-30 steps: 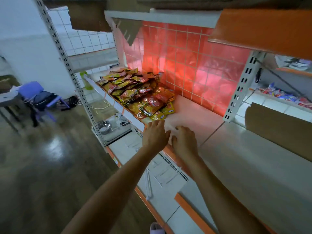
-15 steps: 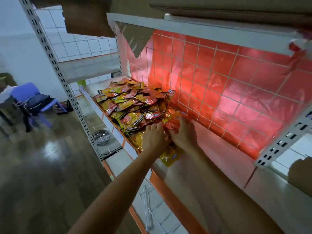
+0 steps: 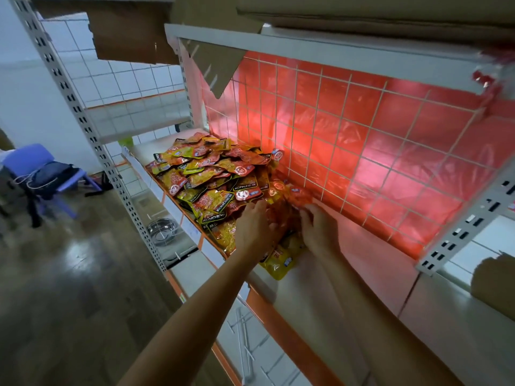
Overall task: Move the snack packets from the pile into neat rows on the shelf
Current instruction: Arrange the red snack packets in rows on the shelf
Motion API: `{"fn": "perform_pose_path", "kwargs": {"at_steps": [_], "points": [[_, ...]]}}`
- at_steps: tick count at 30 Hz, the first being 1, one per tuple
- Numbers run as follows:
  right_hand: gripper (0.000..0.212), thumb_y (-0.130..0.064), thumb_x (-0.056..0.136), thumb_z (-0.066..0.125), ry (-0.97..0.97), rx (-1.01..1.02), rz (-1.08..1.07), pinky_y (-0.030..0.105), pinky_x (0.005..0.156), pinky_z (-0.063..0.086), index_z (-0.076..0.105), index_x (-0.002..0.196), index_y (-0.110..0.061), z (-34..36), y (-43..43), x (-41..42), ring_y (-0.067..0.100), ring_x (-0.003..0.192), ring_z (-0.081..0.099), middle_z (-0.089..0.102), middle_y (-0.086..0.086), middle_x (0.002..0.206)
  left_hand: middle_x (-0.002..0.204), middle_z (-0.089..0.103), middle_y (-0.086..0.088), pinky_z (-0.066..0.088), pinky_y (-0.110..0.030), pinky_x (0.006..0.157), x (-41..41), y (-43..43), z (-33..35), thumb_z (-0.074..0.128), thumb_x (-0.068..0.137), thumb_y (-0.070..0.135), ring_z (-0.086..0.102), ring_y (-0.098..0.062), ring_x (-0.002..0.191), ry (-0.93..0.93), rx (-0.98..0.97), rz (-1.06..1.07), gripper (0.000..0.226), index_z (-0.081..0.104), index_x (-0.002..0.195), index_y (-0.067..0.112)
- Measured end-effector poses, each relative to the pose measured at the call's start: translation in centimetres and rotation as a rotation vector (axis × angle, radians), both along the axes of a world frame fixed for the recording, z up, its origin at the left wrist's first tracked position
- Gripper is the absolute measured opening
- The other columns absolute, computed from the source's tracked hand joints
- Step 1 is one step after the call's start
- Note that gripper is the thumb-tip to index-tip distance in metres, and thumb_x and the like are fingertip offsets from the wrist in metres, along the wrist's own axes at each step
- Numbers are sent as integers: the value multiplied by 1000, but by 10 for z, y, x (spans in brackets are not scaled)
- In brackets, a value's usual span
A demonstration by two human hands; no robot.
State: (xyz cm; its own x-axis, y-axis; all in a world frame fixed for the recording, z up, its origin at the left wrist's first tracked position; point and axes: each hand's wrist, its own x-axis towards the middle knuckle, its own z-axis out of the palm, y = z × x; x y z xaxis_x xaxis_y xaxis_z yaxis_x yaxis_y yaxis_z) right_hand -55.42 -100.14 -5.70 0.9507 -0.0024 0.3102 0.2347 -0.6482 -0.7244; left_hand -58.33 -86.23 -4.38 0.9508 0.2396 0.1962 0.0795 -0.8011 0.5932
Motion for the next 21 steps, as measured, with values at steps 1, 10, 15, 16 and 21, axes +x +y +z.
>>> {"fn": "perform_pose_path", "kwargs": {"at_steps": [1,10,15,16,21], "points": [[21,-16,95,53,-29,71,-50,23,77,38,67,110,-11,3,-5,-6,26,100,62,69,9,108,108,58,-8,51,-39,80,-3,0,2,70,80,26,59,-27,96,-24,-33,2,39,58,114,10],[28,-35,88,47,-21,537,-390,41,78,48,63,97,-13,17,-44,-66,30,88,60,67,13,94,89,63,-2,56,-43,75,-66,-17,5,67,80,23,64,-24,82,-28,-536,35,24,53,99,18],[16,-33,92,55,184,747,-509,48,91,51,55,105,-23,13,-72,-112,27,100,61,61,5,107,79,65,-1,49,-23,50,-114,-38,6,69,80,5,62,-13,66,-3,-841,-49,27,60,104,9],[21,-33,92,56,224,767,-533,46,91,52,55,109,-20,11,-79,-122,26,101,61,61,7,111,81,65,-3,47,-22,50,-124,-43,6,71,78,4,61,-13,67,14,-906,-65,32,60,107,9],[26,-23,94,59,391,993,-498,44,83,54,51,117,-14,8,-113,-183,28,95,63,60,13,110,81,64,-4,42,-26,60,-174,-73,-2,75,75,14,54,-17,72,125,-1136,-125,18,66,89,18]]}}
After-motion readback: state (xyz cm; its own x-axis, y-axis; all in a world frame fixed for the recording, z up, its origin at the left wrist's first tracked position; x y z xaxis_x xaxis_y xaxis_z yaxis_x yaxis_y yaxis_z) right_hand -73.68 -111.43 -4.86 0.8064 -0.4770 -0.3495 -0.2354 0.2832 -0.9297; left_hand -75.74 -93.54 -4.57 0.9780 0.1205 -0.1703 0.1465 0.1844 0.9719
